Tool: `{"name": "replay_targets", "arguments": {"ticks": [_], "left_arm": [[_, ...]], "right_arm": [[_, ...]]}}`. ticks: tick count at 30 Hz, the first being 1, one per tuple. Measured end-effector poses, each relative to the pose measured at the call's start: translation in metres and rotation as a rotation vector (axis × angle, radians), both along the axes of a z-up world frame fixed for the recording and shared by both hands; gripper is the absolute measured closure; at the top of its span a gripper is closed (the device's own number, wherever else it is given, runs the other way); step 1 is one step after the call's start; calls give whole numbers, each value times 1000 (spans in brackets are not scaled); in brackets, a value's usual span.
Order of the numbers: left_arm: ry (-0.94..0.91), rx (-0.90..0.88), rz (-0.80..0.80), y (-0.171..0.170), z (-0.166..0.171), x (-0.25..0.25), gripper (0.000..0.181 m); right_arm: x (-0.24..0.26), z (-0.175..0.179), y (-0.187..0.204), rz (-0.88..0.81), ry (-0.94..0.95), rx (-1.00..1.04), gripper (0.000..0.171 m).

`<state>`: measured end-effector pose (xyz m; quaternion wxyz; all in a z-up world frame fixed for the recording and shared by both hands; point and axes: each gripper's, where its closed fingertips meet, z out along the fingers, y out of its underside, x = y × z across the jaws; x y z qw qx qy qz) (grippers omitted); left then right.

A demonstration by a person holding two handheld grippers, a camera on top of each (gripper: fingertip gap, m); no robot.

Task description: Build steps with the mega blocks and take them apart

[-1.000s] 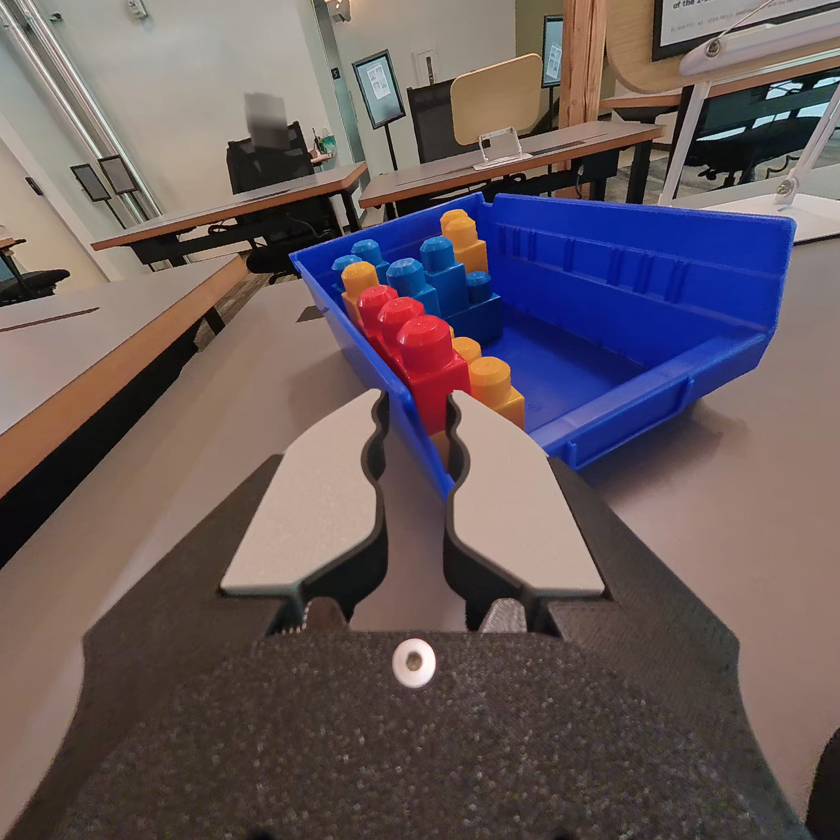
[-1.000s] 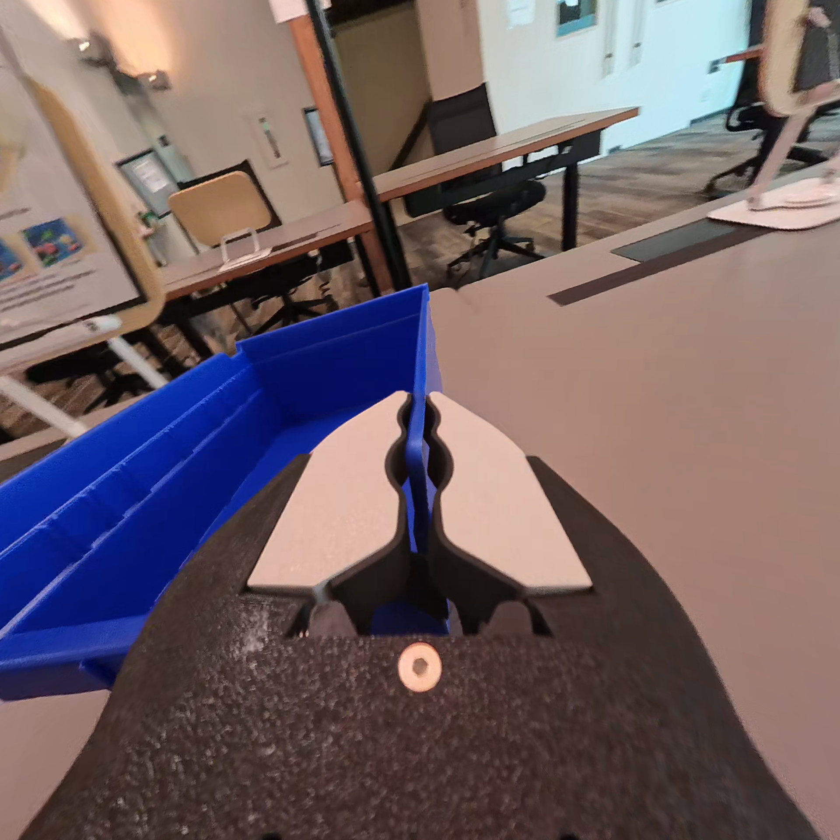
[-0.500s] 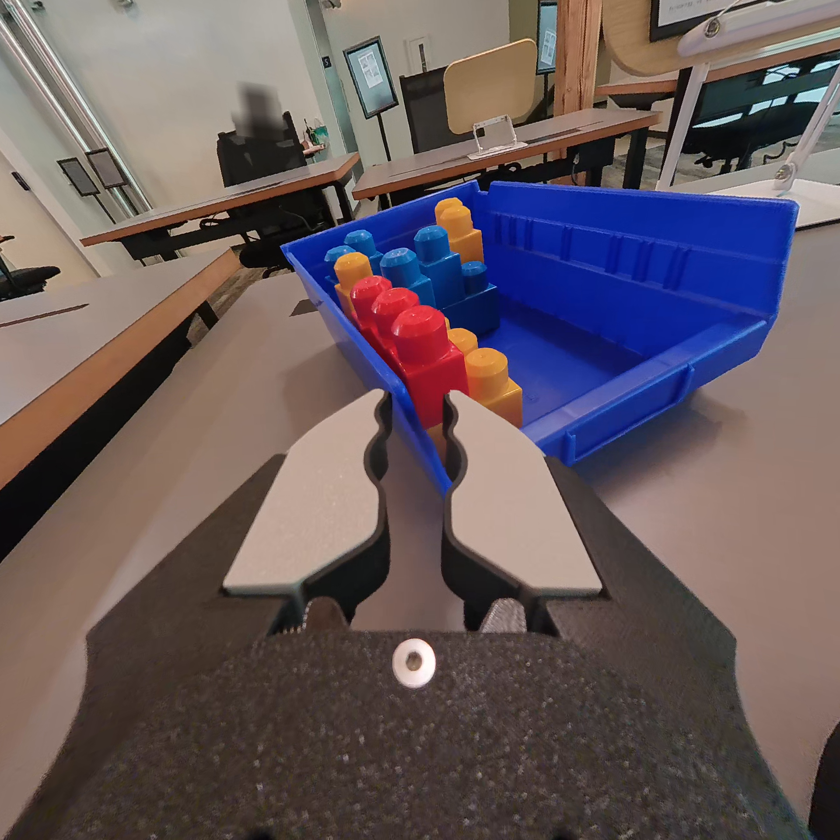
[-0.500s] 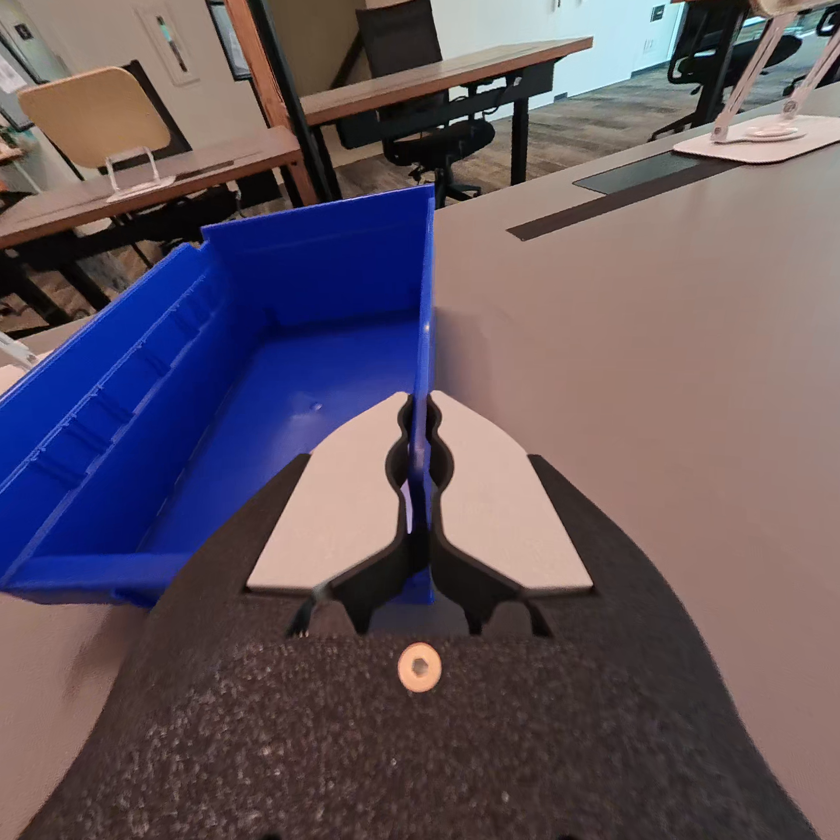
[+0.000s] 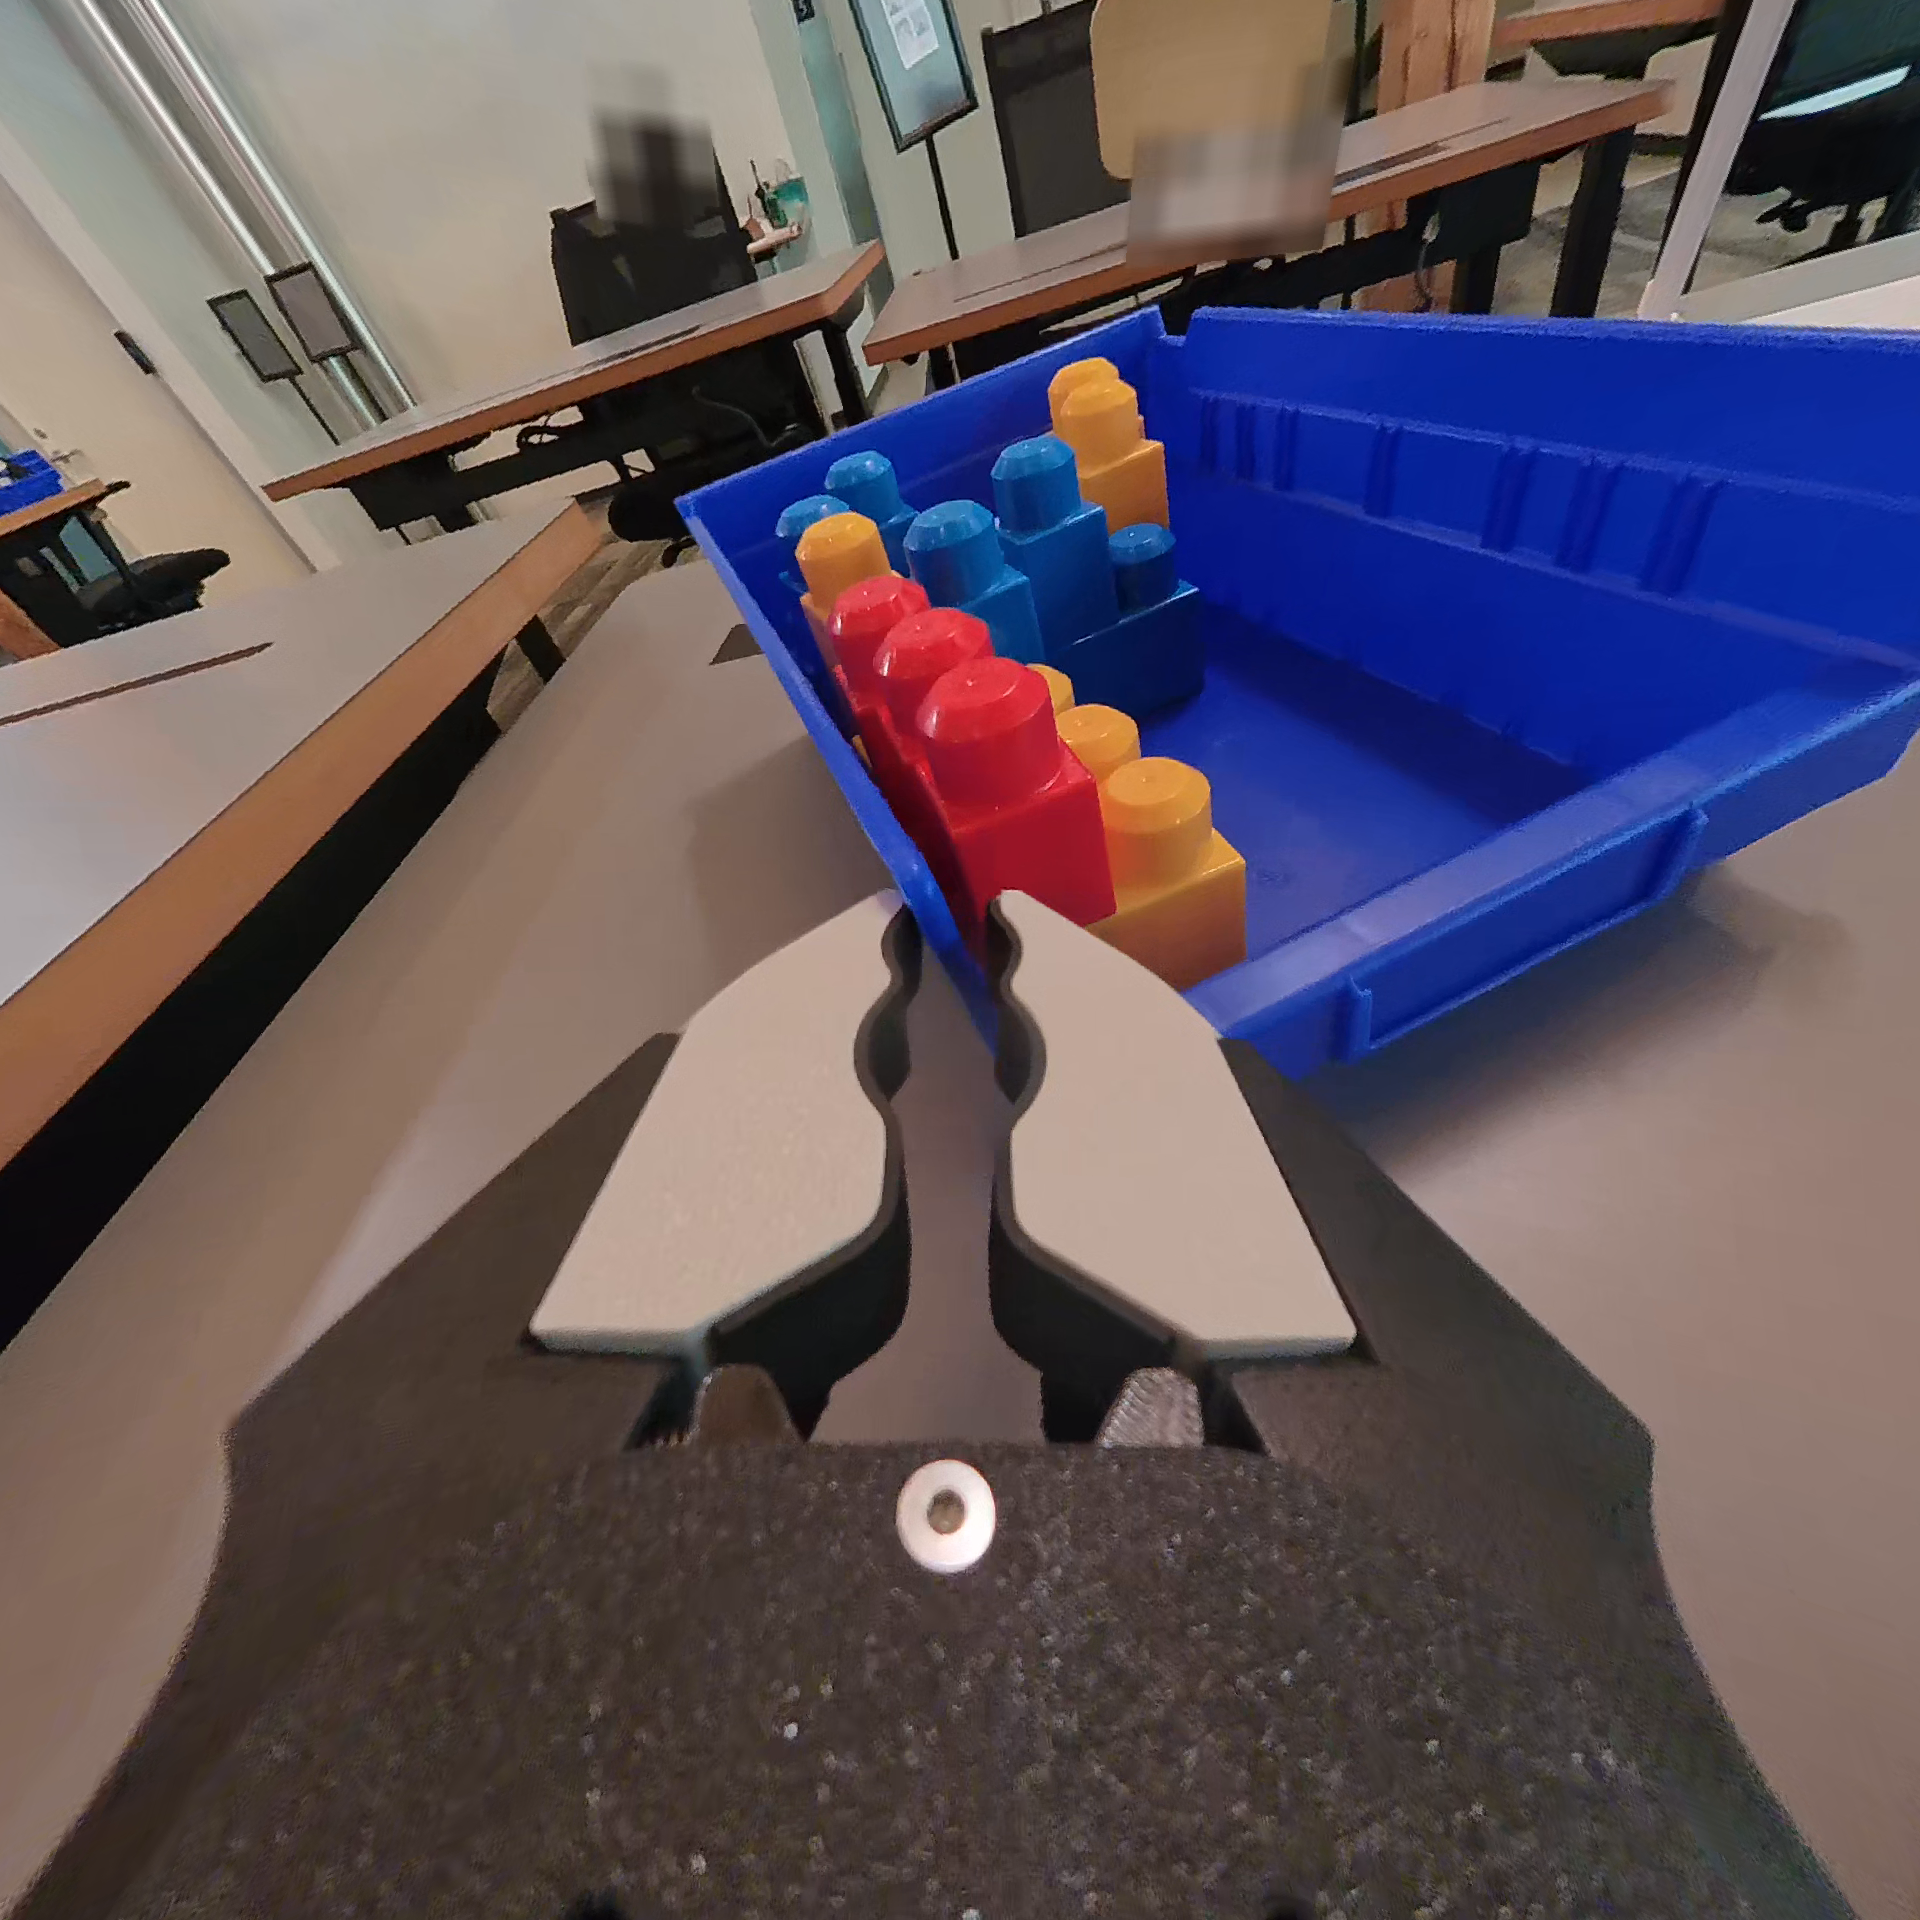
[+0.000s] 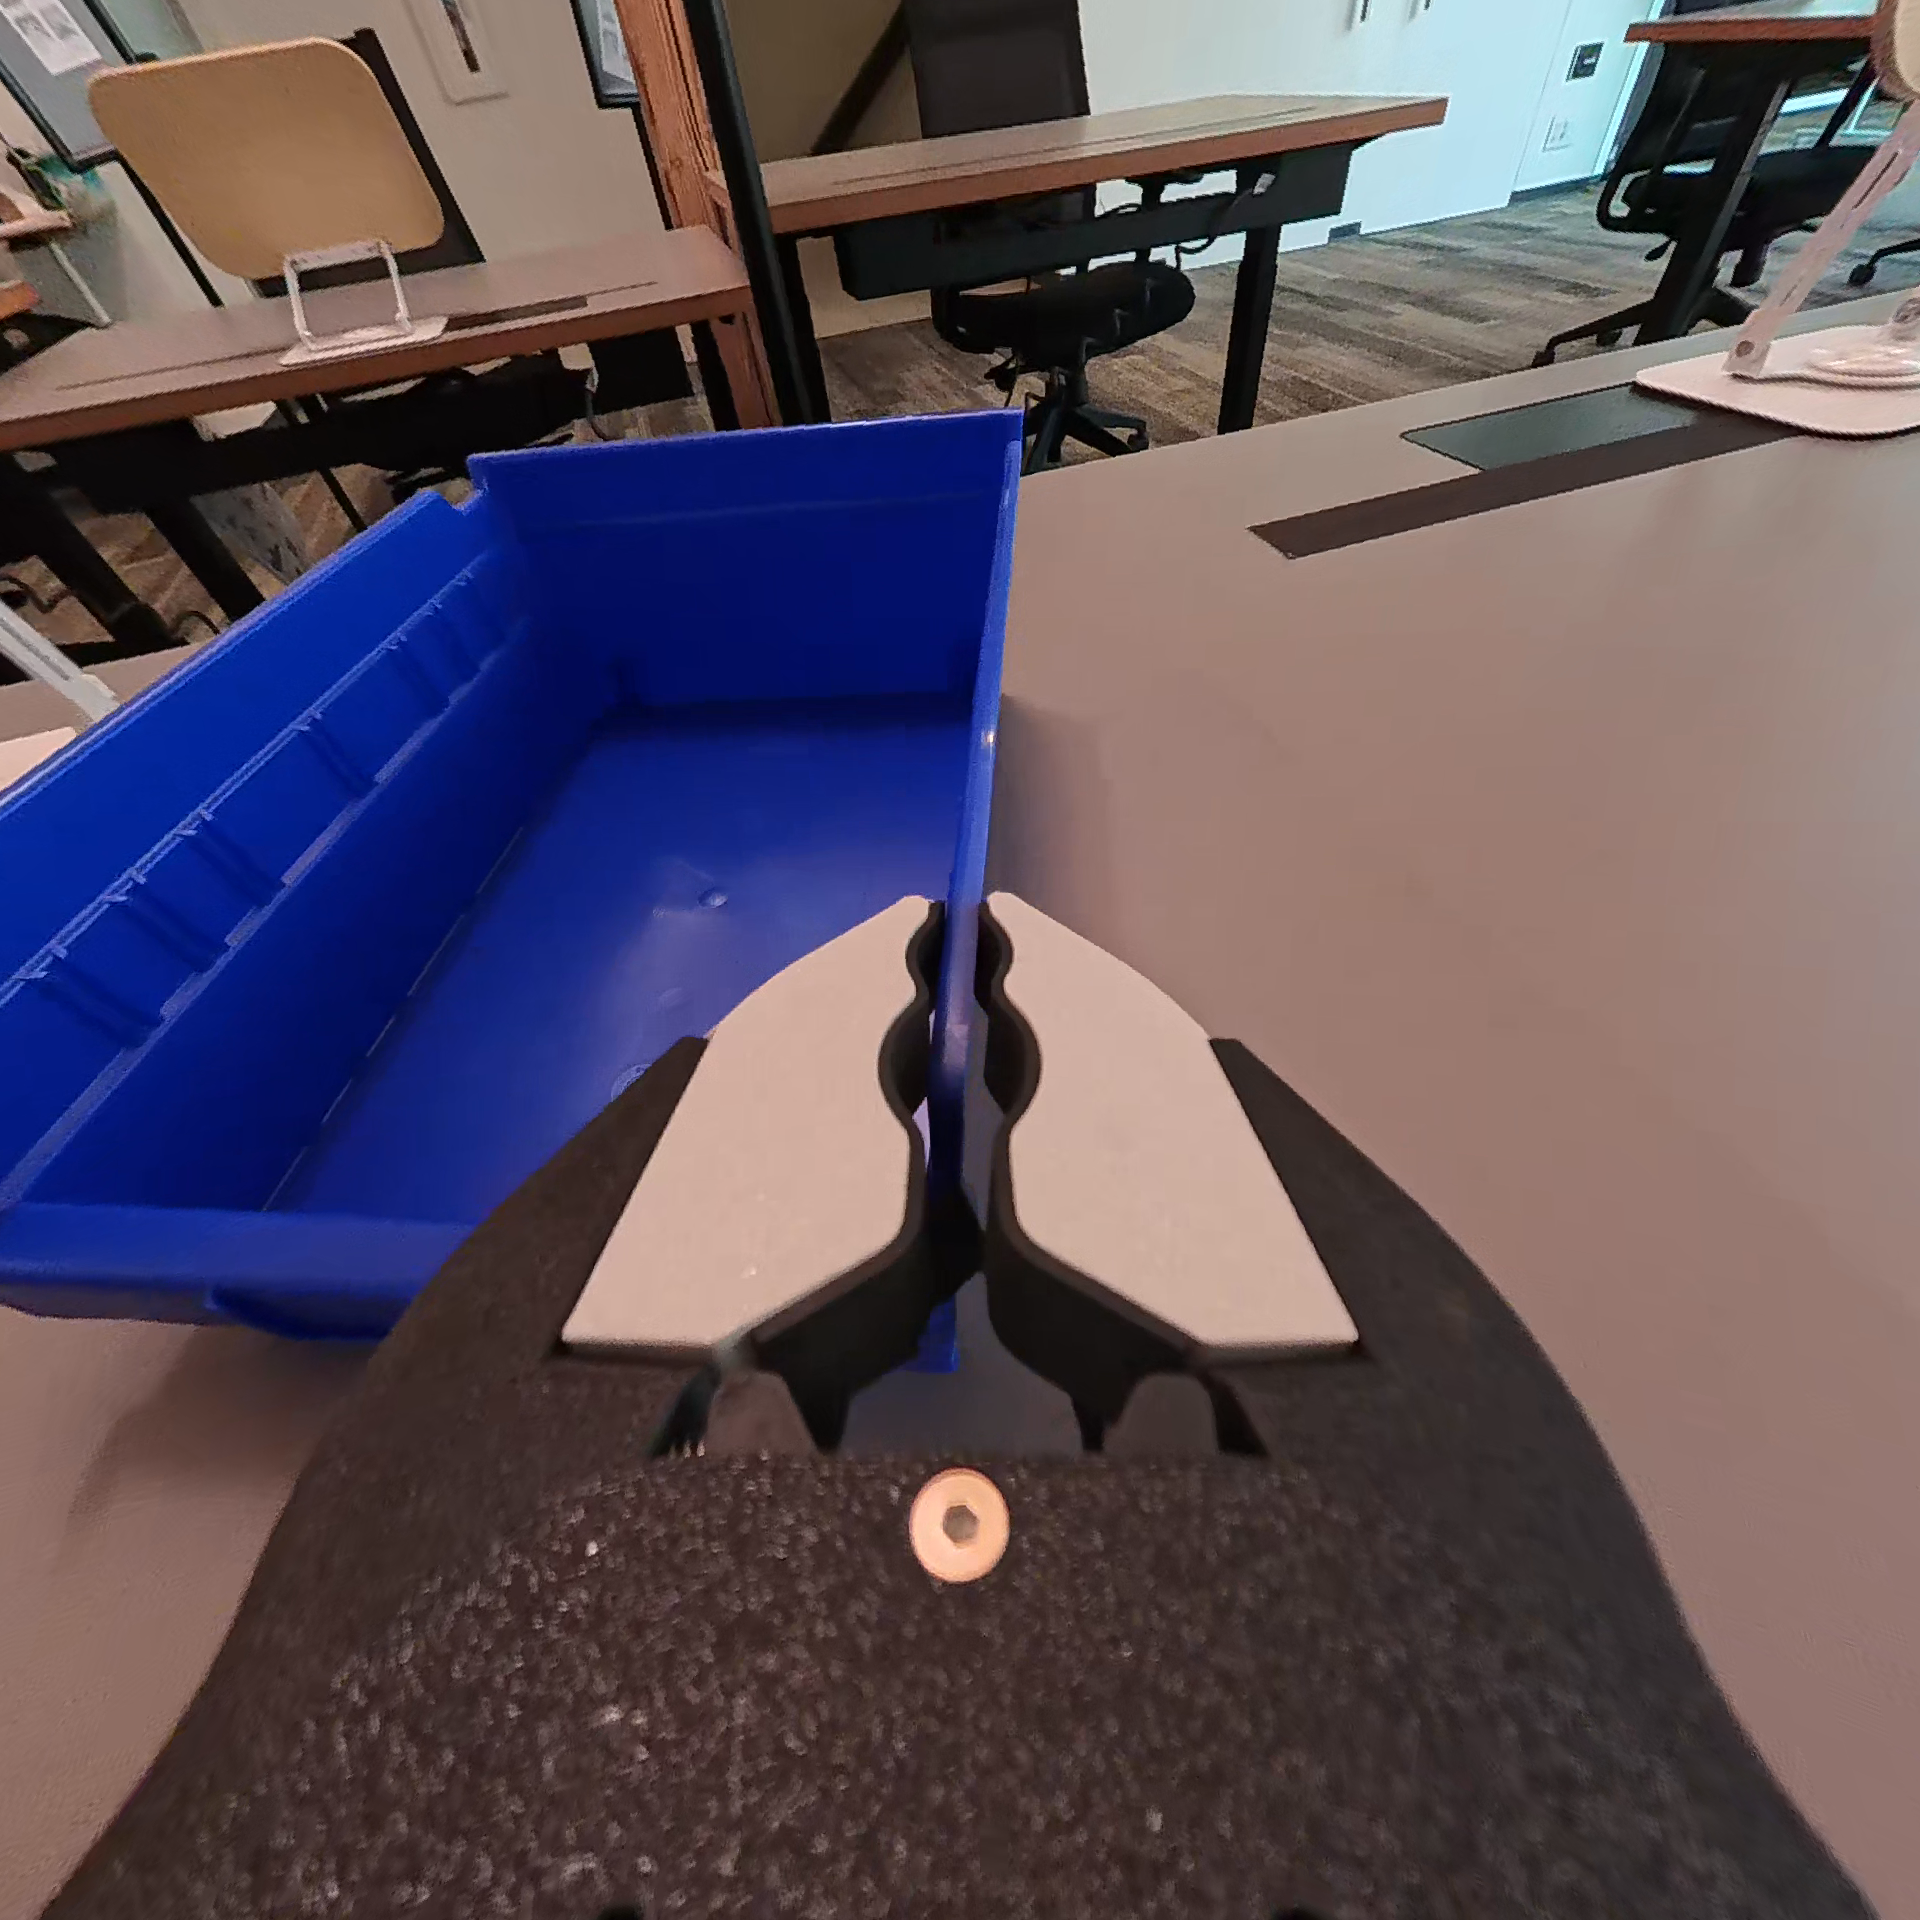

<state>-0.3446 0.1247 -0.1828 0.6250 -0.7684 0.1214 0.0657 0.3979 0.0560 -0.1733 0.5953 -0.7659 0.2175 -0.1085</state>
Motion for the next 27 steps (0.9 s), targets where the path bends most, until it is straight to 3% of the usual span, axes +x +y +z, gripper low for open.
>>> {"name": "replay_targets", "arguments": {"ticks": [16,27], "left_arm": [[-18,-129,141,34,-3,-30,174],[-214,-132,250,68,-3,-65,173]], "right_arm": [[-37,-1,16,91,-82,-49,159],[-40,-2,16,139,-73,-54,159]]}}
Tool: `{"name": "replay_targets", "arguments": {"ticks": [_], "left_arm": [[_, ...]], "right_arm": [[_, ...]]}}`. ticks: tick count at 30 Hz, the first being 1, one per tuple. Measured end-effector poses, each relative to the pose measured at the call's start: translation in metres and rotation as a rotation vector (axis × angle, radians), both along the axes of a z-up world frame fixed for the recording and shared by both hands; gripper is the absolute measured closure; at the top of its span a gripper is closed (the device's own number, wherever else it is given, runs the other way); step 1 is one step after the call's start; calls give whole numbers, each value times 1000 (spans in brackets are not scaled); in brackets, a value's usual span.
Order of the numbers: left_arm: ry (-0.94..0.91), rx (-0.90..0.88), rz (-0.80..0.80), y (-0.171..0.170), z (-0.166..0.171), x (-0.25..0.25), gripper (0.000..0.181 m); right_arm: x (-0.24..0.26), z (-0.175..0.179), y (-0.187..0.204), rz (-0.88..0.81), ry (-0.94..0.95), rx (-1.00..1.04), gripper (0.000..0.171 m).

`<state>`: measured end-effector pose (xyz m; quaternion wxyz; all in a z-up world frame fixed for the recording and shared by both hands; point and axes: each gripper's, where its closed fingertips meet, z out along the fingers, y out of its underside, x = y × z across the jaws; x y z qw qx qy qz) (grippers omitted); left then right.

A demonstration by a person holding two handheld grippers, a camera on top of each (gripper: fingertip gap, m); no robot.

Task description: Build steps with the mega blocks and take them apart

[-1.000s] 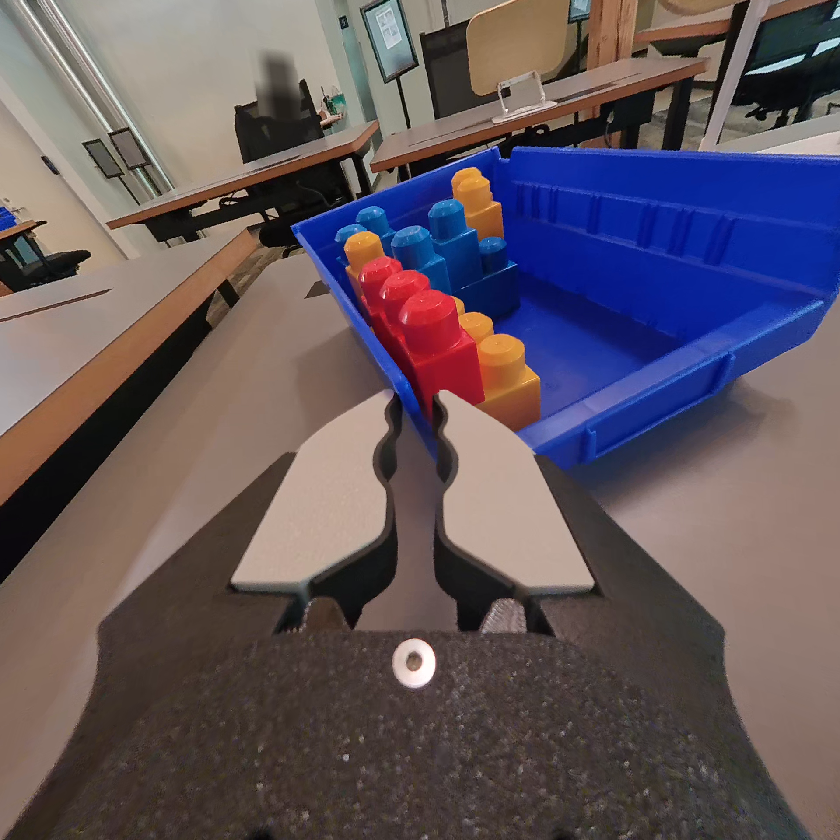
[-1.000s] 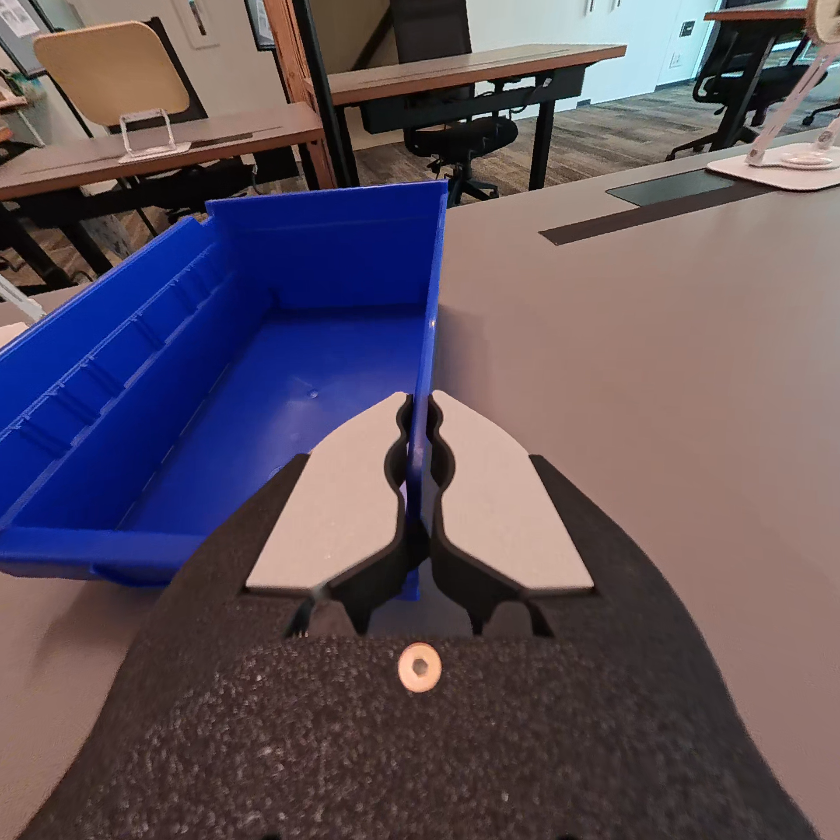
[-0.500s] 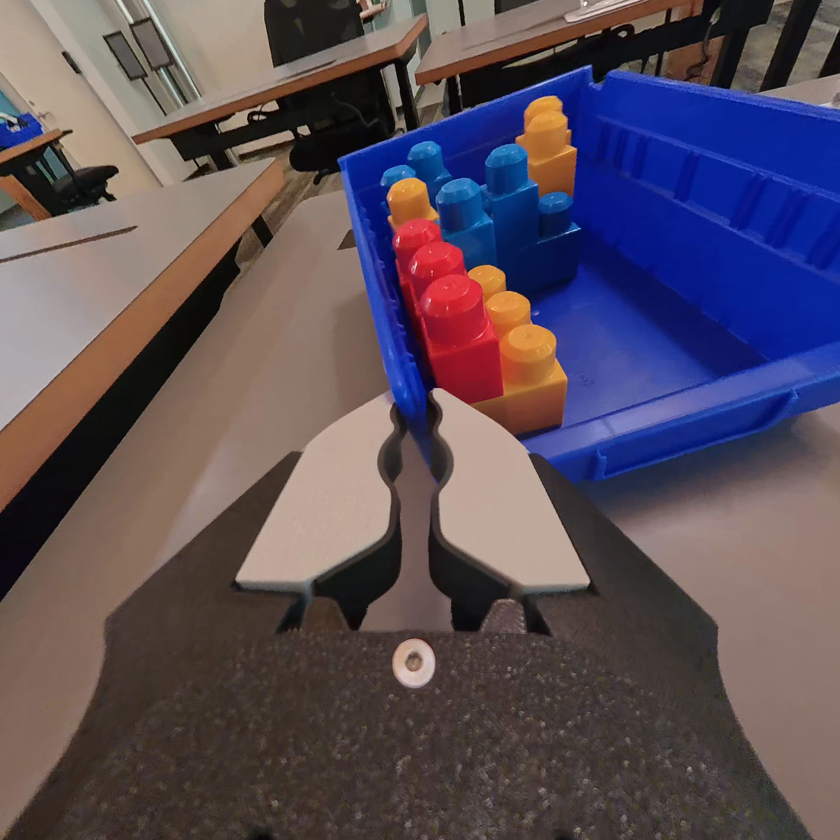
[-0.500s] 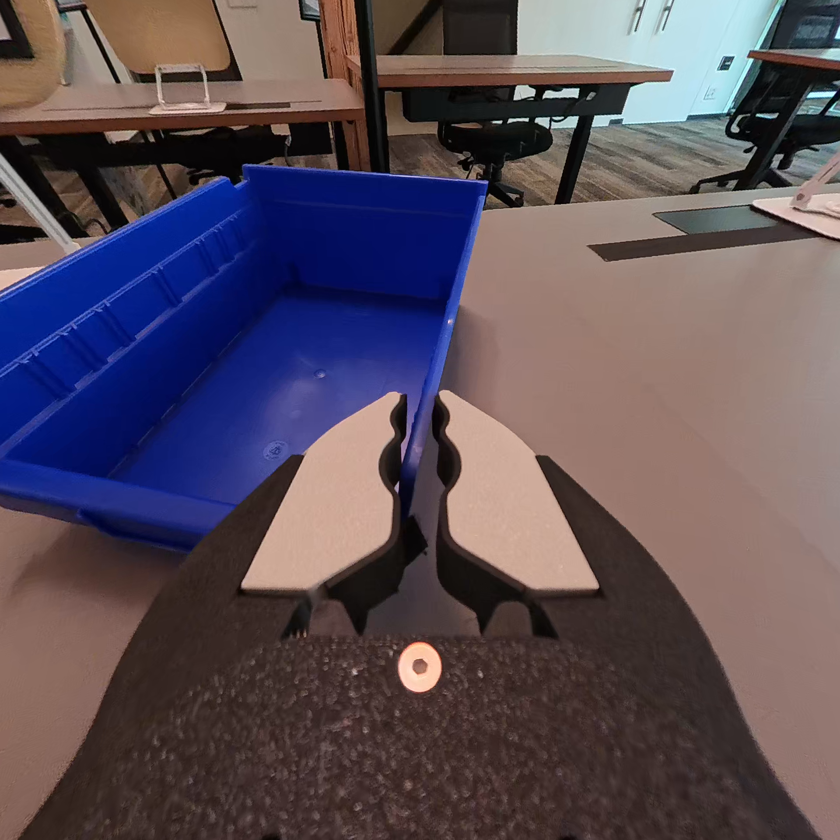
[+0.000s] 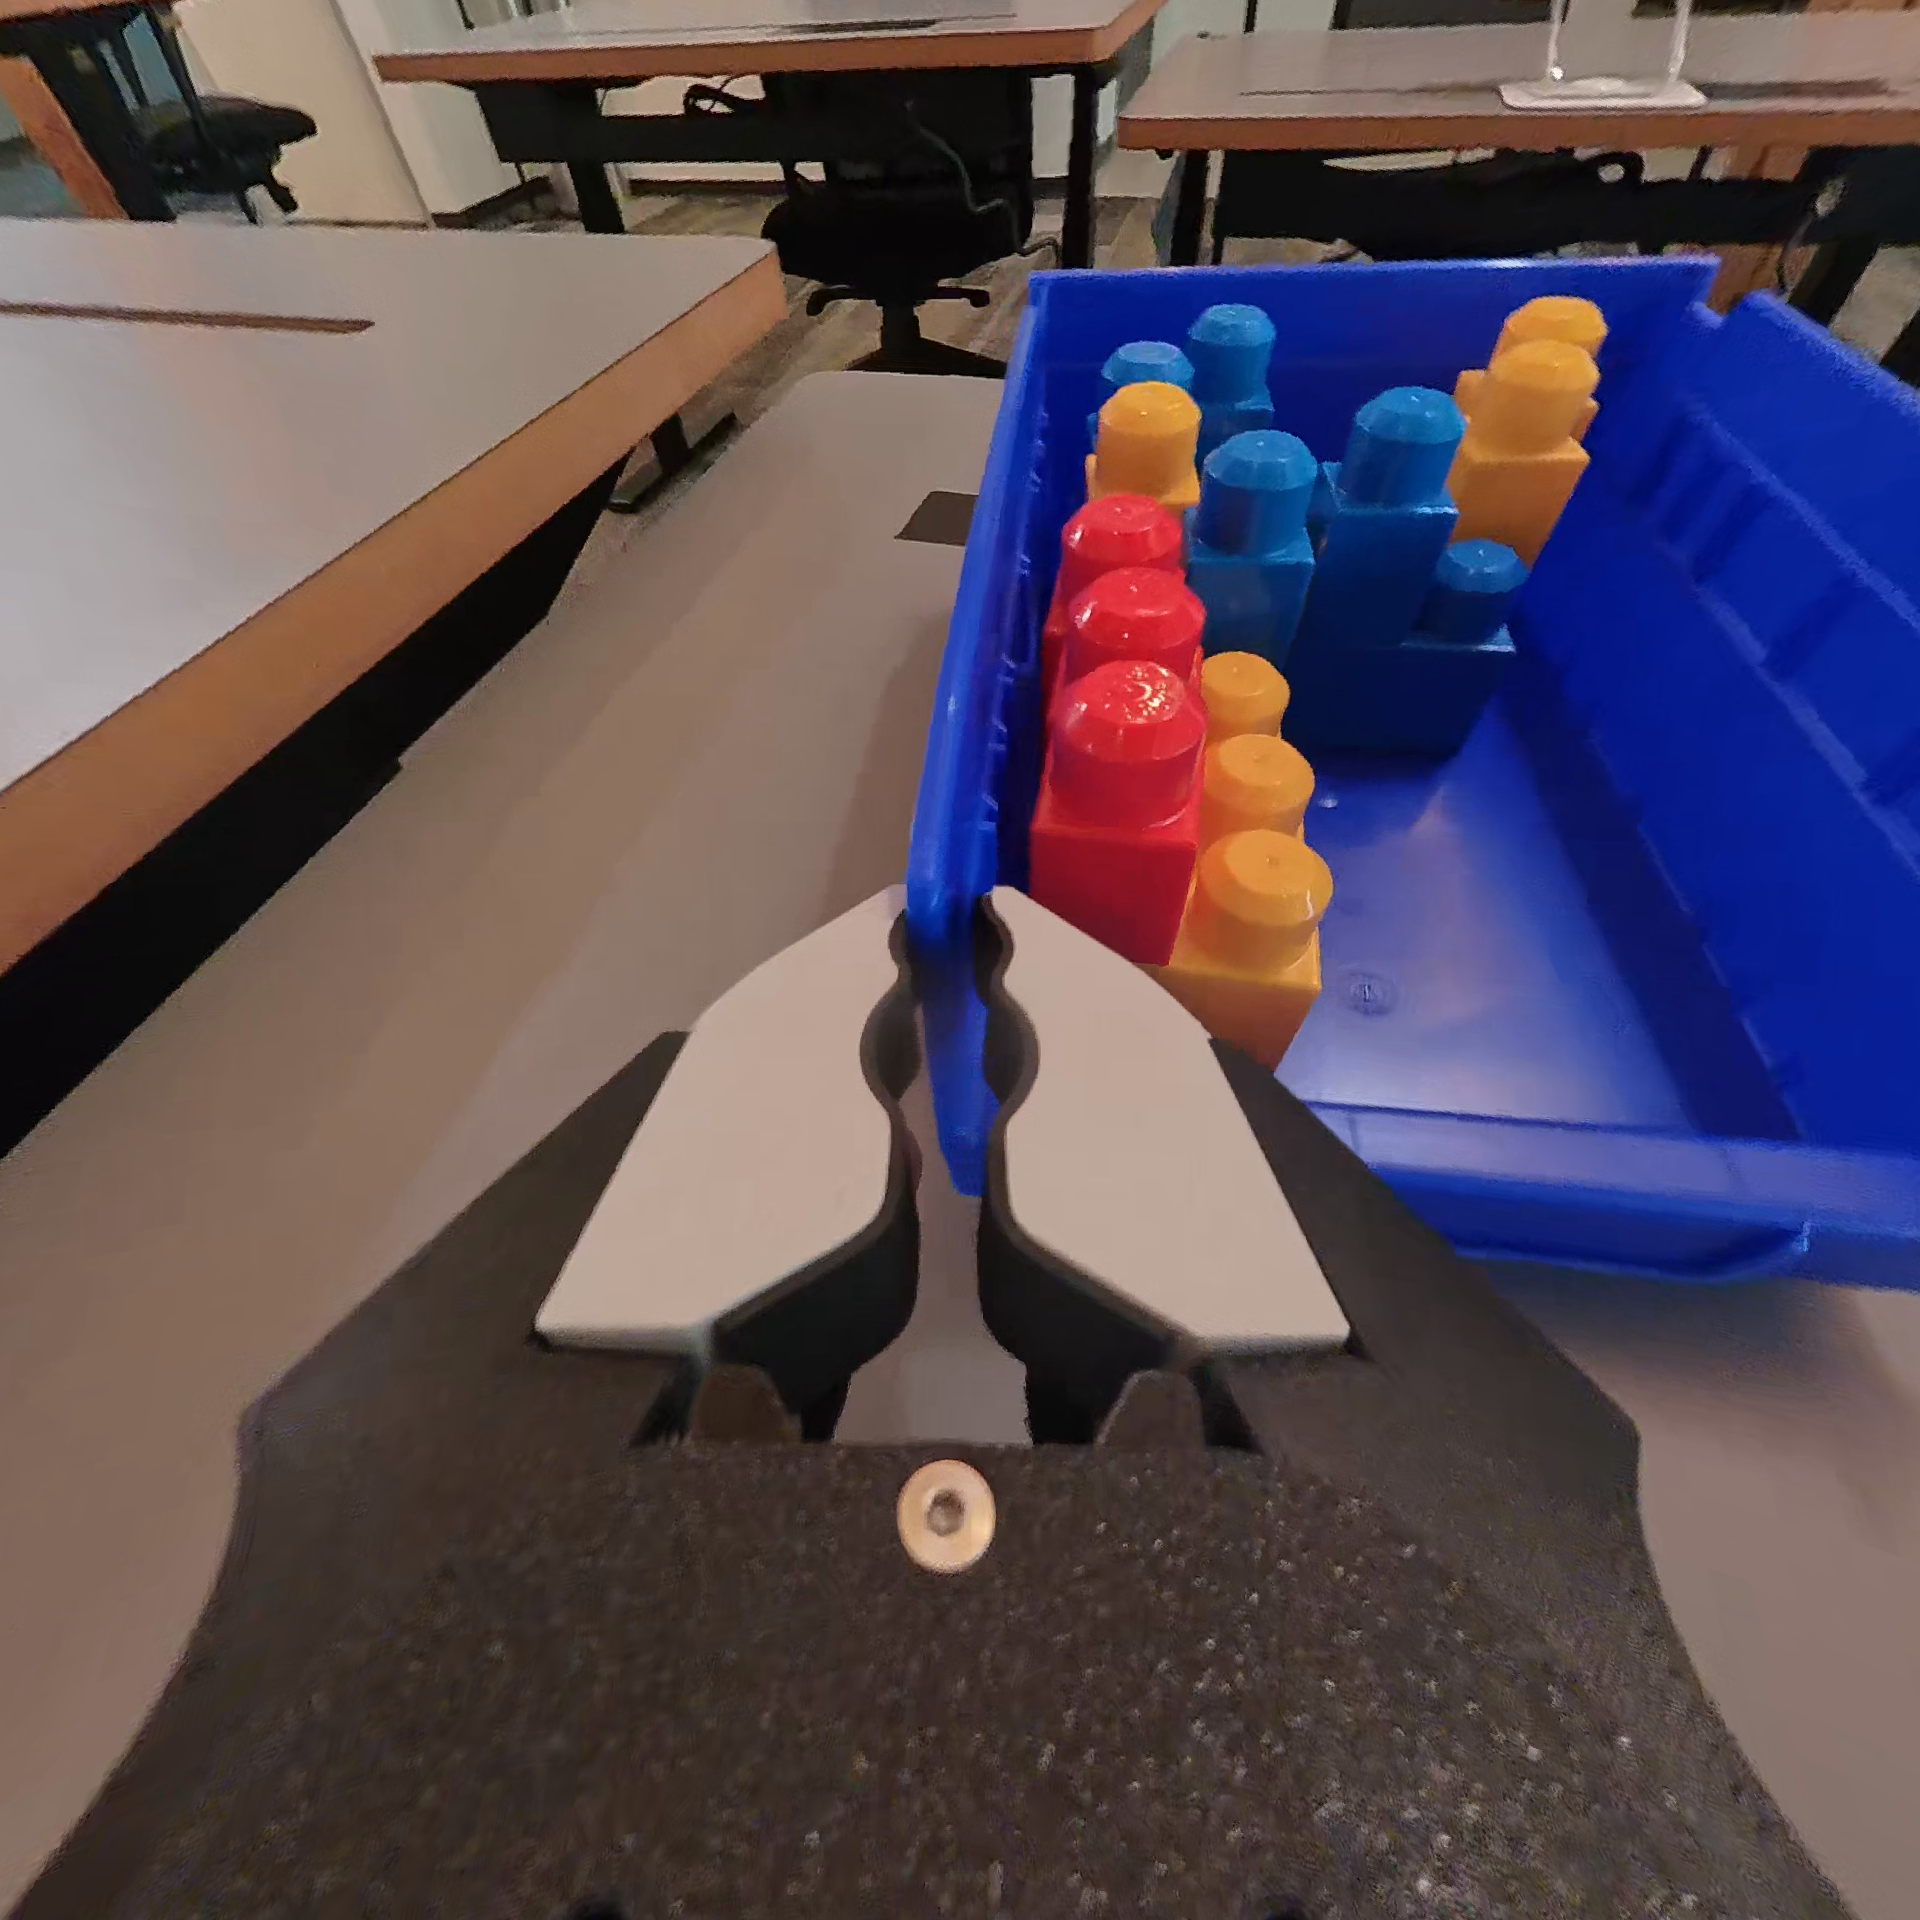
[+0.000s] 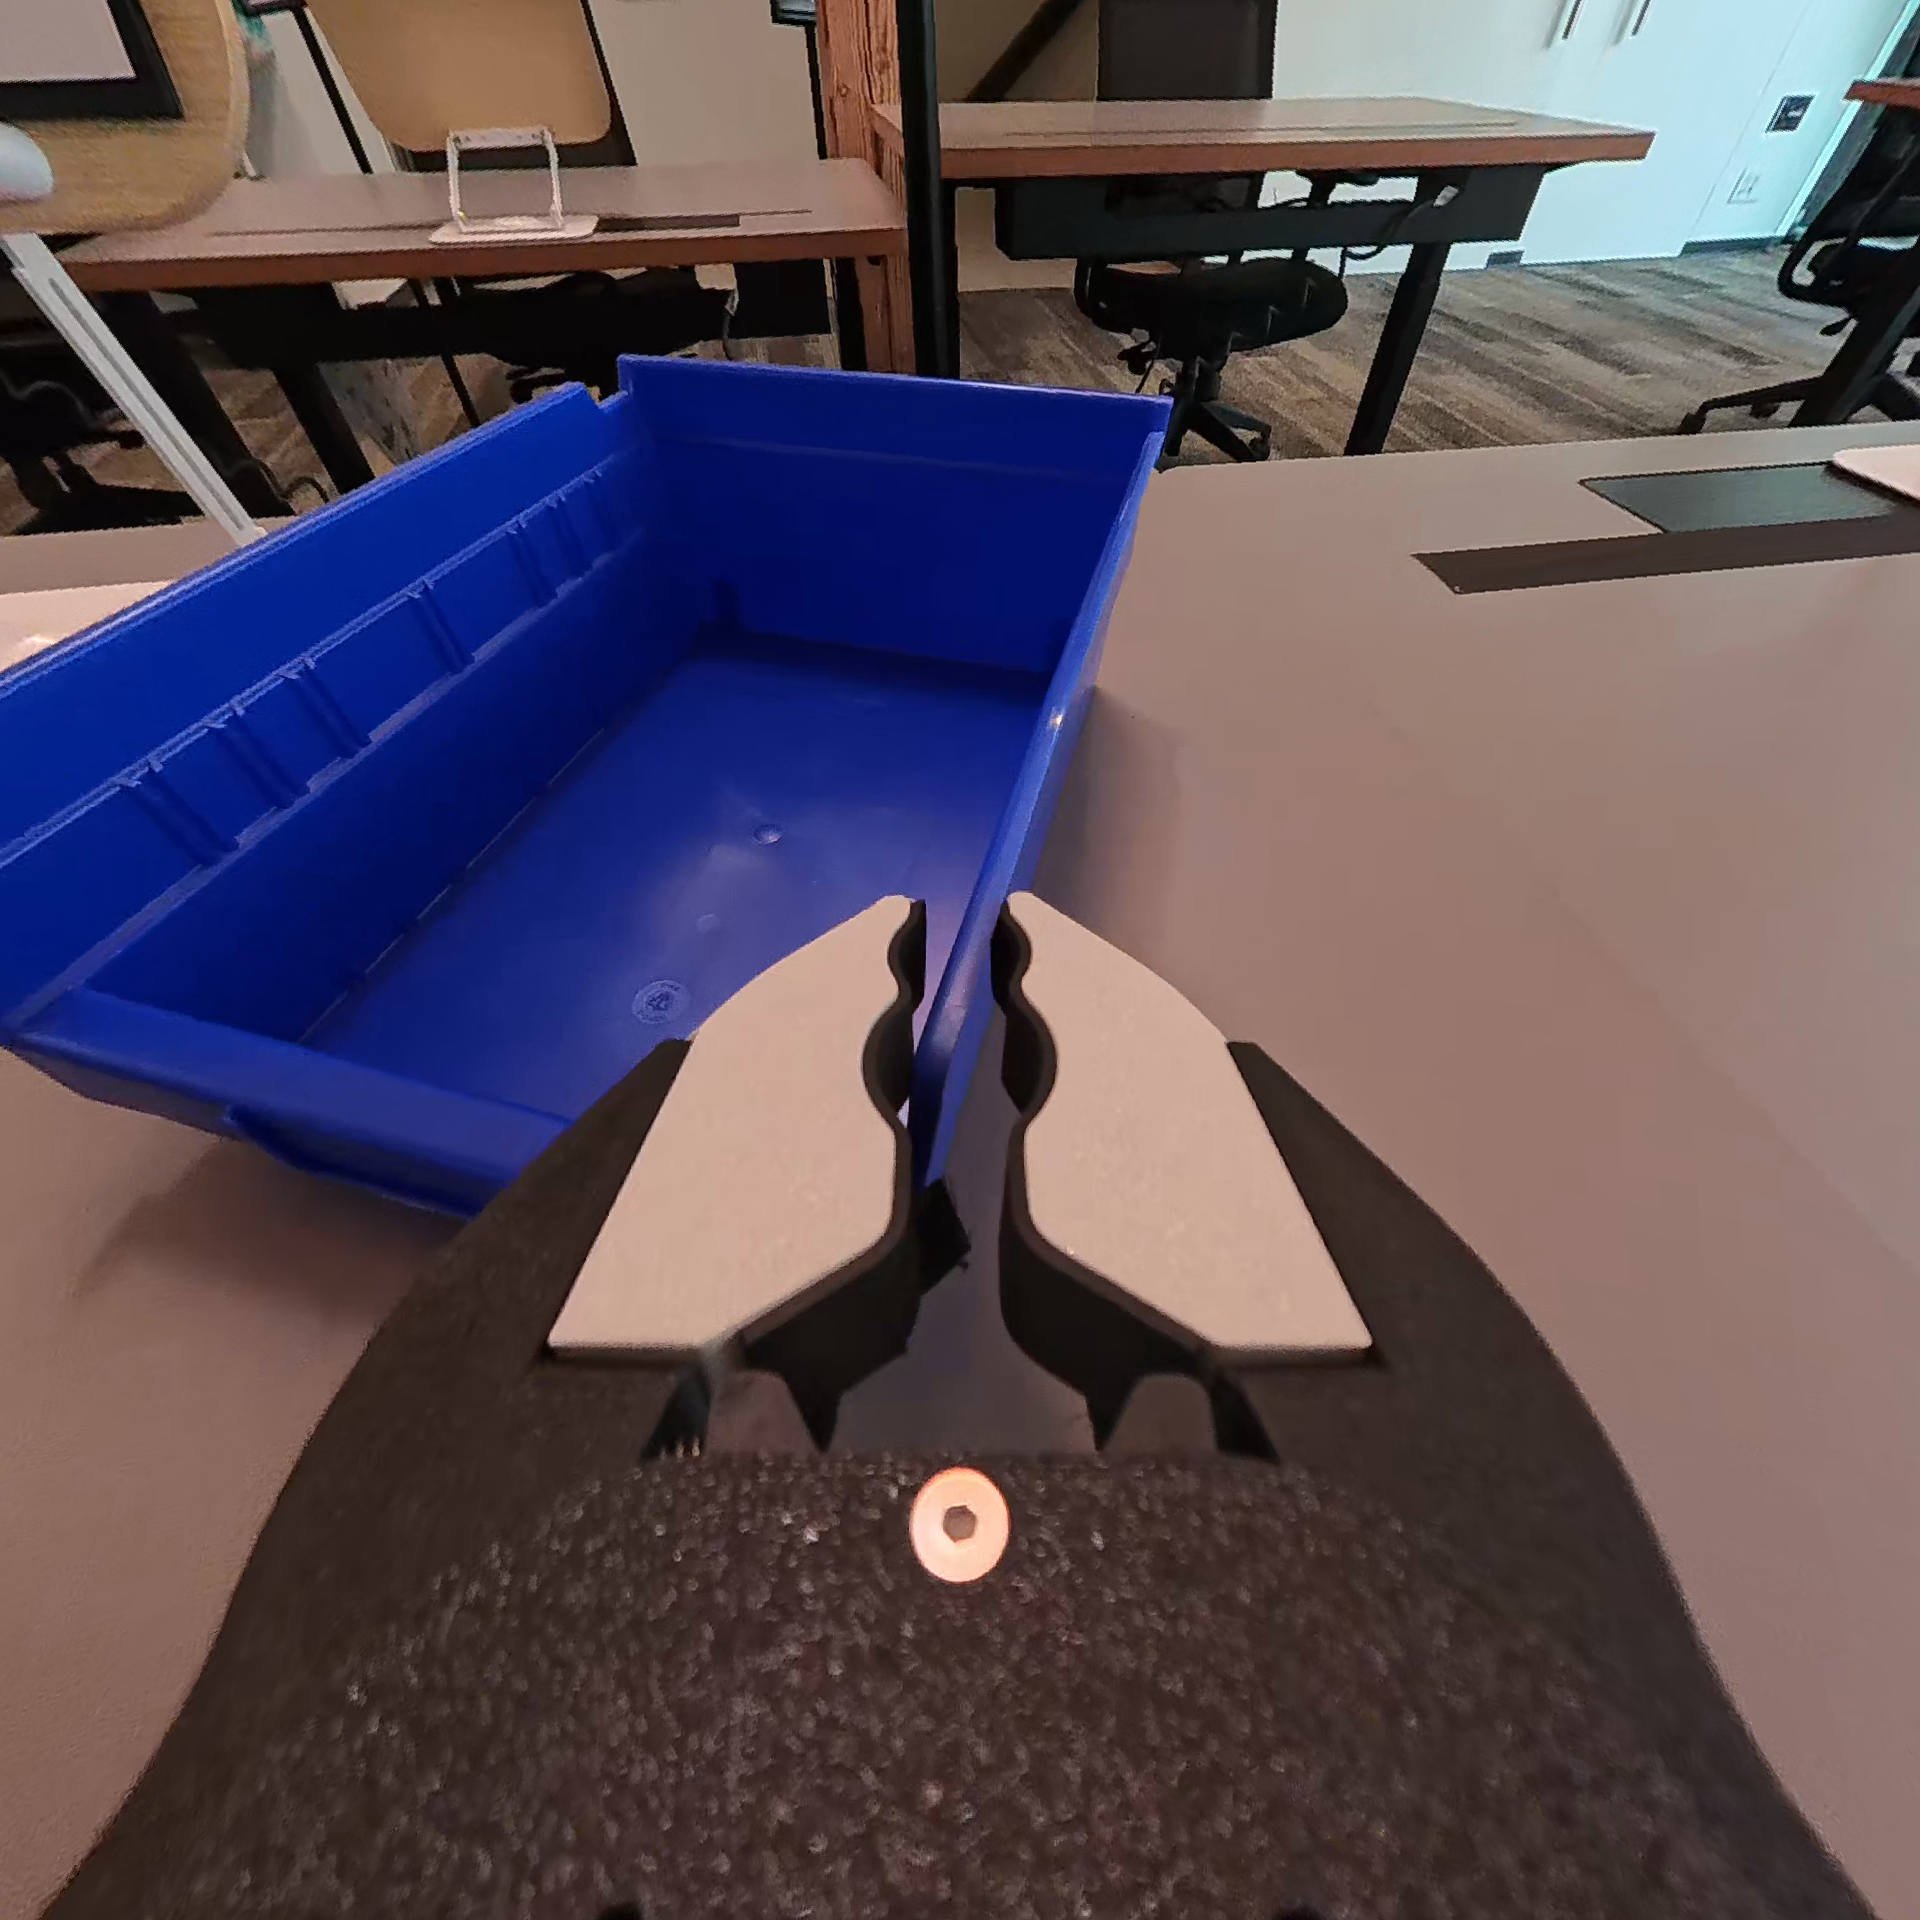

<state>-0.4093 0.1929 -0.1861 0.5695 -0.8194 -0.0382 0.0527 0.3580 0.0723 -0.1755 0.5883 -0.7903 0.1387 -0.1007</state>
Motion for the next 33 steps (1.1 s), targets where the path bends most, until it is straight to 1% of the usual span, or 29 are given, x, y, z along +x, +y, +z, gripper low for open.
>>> {"name": "replay_targets", "arguments": {"ticks": [6,9,12,14,25,33], "left_arm": [[-111,27,111,4,0,-11,172],[-157,30,103,-2,1,7,175],[-58,19,51,-3,1,33,177],[-13,12,45,0,1,38,177],[-11,30,15,1,1,38,177],[-36,45,-1,-1,1,39,177]], "right_arm": [[-4,0,-1,24,3,-1,162],[-8,0,-1,26,10,5,163],[-11,0,2,32,3,5,163],[-12,0,2,37,-5,2,163],[-21,0,3,52,-33,-6,162],[-31,-4,11,46,-90,-34,160]]}}
